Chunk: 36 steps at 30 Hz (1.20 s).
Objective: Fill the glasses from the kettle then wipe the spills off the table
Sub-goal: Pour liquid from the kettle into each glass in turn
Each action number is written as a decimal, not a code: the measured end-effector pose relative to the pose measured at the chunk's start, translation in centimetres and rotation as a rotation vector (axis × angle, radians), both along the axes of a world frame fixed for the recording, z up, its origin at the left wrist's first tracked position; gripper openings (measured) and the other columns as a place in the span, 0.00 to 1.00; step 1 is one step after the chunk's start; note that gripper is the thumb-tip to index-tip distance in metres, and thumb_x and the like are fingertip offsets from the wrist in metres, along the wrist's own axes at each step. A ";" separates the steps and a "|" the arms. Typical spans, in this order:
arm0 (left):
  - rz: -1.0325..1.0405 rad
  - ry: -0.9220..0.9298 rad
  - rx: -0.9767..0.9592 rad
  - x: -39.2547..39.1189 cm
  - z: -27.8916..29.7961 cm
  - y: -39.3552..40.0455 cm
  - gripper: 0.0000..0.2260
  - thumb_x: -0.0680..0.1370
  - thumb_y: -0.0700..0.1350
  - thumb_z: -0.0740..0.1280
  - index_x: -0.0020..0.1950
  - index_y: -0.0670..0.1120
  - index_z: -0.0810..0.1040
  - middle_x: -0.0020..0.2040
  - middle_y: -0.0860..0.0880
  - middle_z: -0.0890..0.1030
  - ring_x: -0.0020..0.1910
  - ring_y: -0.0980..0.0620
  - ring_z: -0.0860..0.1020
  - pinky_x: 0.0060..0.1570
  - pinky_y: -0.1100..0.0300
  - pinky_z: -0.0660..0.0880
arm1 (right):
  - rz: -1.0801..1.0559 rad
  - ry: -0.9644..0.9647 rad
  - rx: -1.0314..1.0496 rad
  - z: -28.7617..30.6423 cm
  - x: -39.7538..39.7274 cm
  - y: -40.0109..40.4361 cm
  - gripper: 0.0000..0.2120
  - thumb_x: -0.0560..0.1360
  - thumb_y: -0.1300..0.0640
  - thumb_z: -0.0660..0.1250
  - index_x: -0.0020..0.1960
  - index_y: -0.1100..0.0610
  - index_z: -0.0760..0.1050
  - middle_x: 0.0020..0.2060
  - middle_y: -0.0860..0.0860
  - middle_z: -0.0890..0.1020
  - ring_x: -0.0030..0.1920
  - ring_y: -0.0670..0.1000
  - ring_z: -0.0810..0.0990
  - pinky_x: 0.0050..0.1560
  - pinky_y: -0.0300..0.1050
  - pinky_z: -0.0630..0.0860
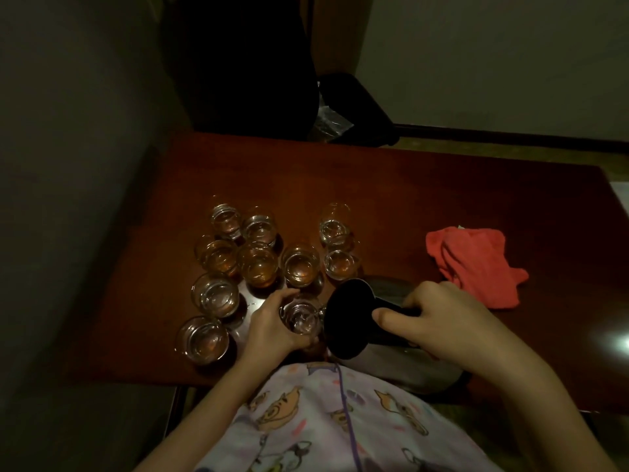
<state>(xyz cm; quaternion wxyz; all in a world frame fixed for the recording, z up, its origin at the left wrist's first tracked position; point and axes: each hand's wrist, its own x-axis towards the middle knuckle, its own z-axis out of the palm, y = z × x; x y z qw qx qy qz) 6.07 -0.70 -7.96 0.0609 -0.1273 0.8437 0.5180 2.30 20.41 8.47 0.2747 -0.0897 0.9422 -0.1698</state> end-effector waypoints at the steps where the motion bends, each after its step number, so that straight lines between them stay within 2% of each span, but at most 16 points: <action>1: 0.001 0.000 0.006 0.0 -0.1 0.0 0.36 0.57 0.42 0.82 0.61 0.50 0.72 0.52 0.60 0.74 0.52 0.63 0.74 0.45 0.76 0.69 | 0.002 0.000 0.007 0.1 0.0 0.0 0.25 0.67 0.34 0.60 0.31 0.56 0.70 0.25 0.51 0.70 0.26 0.51 0.69 0.32 0.45 0.64; 12: -0.002 0.009 0.013 0.0 -0.3 0.0 0.36 0.56 0.42 0.82 0.61 0.50 0.73 0.52 0.57 0.77 0.51 0.62 0.75 0.45 0.79 0.69 | 0.008 0.005 0.026 0.5 0.3 -0.3 0.24 0.69 0.35 0.61 0.32 0.56 0.71 0.25 0.50 0.70 0.26 0.50 0.69 0.32 0.45 0.64; 18: -0.003 -0.001 0.004 0.1 -0.1 -0.1 0.36 0.56 0.42 0.82 0.60 0.52 0.72 0.50 0.64 0.72 0.48 0.69 0.72 0.42 0.80 0.67 | 0.009 0.006 0.026 0.7 0.3 -0.4 0.24 0.68 0.35 0.61 0.30 0.56 0.69 0.24 0.50 0.69 0.25 0.50 0.68 0.31 0.45 0.62; 26: -0.005 -0.010 -0.009 -0.2 -0.3 0.0 0.36 0.56 0.43 0.82 0.62 0.51 0.73 0.54 0.57 0.76 0.53 0.61 0.74 0.44 0.77 0.67 | -0.001 0.005 0.031 0.8 0.2 -0.4 0.24 0.70 0.36 0.62 0.29 0.56 0.68 0.24 0.50 0.69 0.26 0.50 0.68 0.32 0.45 0.62; 31: -0.004 0.001 -0.017 -0.1 0.0 0.2 0.36 0.56 0.43 0.82 0.61 0.50 0.72 0.52 0.62 0.74 0.48 0.70 0.71 0.43 0.79 0.67 | -0.005 -0.003 0.028 0.7 0.2 -0.3 0.23 0.69 0.36 0.62 0.30 0.55 0.68 0.24 0.50 0.68 0.25 0.50 0.67 0.31 0.45 0.62; 33: -0.003 0.004 -0.010 0.0 0.1 0.3 0.35 0.57 0.42 0.82 0.61 0.50 0.73 0.50 0.64 0.72 0.48 0.69 0.72 0.43 0.80 0.67 | -0.013 -0.013 0.013 0.6 0.3 -0.2 0.24 0.68 0.35 0.61 0.32 0.56 0.71 0.24 0.50 0.70 0.26 0.51 0.69 0.32 0.45 0.65; 36: 0.005 0.008 0.001 -0.1 0.1 0.4 0.36 0.56 0.42 0.82 0.61 0.49 0.73 0.50 0.62 0.73 0.48 0.69 0.72 0.43 0.81 0.67 | -0.017 -0.008 0.008 0.5 0.3 -0.1 0.24 0.68 0.35 0.61 0.32 0.56 0.71 0.24 0.50 0.70 0.26 0.51 0.70 0.32 0.45 0.65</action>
